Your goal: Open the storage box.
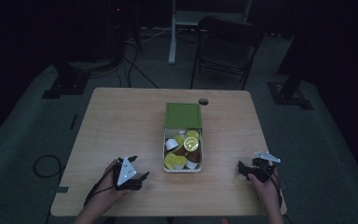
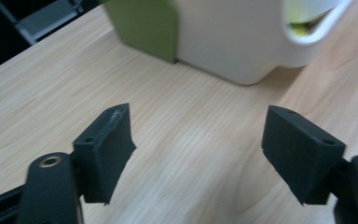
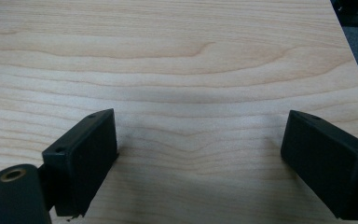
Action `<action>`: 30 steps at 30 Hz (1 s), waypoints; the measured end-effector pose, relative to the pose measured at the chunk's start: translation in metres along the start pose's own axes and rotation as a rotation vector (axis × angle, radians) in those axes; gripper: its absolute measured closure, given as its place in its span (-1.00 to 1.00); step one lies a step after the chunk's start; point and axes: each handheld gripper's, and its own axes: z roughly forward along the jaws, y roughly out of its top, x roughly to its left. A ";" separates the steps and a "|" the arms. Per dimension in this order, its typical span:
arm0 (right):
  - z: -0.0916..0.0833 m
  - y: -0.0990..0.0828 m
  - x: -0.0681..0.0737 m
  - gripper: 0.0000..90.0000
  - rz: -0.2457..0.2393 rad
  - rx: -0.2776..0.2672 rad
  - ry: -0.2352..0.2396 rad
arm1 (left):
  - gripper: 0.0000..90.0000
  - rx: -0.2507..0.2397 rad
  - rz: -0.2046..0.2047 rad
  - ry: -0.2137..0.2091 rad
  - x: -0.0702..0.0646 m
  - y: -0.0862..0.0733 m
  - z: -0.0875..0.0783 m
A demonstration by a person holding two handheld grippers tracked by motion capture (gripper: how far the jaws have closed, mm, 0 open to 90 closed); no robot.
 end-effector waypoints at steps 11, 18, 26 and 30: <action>0.000 0.000 0.000 -0.77 -0.002 0.001 0.000 | -0.62 0.025 -0.223 0.090 0.027 -0.011 -0.013; 0.000 0.000 0.000 -0.77 -0.004 0.001 0.002 | -0.62 0.071 -0.296 0.092 0.041 -0.022 -0.023; 0.000 0.001 0.000 -0.77 -0.006 0.001 0.004 | -0.62 0.100 -0.412 0.156 0.055 -0.034 -0.032; 0.000 0.001 0.000 -0.77 -0.006 0.001 0.004 | -0.62 0.122 -0.427 0.190 0.059 -0.041 -0.035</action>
